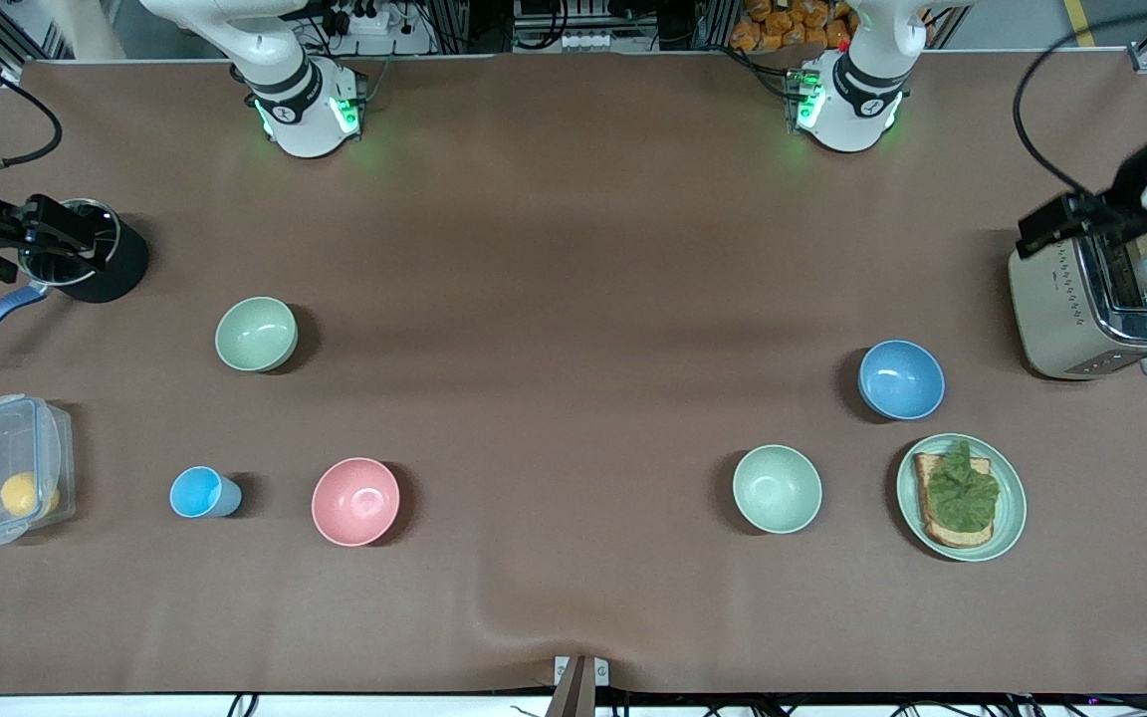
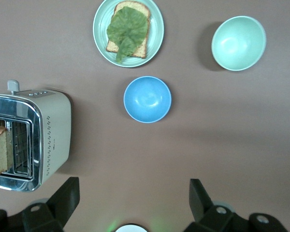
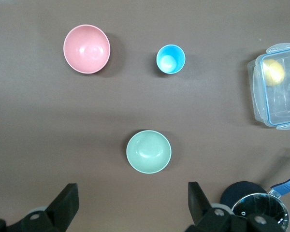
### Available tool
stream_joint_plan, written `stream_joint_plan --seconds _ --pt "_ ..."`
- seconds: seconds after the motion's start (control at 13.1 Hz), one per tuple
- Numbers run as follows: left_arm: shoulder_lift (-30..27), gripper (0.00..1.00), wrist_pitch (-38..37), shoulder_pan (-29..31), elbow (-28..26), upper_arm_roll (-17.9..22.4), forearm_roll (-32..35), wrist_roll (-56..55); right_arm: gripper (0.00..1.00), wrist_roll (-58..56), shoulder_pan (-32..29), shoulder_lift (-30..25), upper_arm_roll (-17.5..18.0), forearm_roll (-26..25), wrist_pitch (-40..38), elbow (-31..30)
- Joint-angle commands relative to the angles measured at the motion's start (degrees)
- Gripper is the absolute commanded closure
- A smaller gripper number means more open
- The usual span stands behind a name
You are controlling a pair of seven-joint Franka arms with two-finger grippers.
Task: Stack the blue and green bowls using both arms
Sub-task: 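Lift both grippers from rest toward the bowls, then lower the right gripper to the green bowl while the left gripper reaches the blue bowl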
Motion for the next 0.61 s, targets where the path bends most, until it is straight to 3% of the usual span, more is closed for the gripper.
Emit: stream_joint_plan --seconds 0.0,0.31,0.53 --pt "5.59 0.0 8.08 3.11 -4.72 -0.29 0.82 1.33 0.0 -0.29 -0.64 2.1 0.33 0.09 -0.64 0.92" --pt "5.59 0.0 30.14 5.23 -22.74 -0.29 0.73 1.41 0.0 -0.55 -1.51 7.18 0.25 -0.18 -0.64 1.01" --pt "7.6 0.0 40.8 5.49 -30.5 -0.29 0.82 1.06 0.0 -0.9 -2.49 10.35 0.33 -0.18 -0.46 0.57"
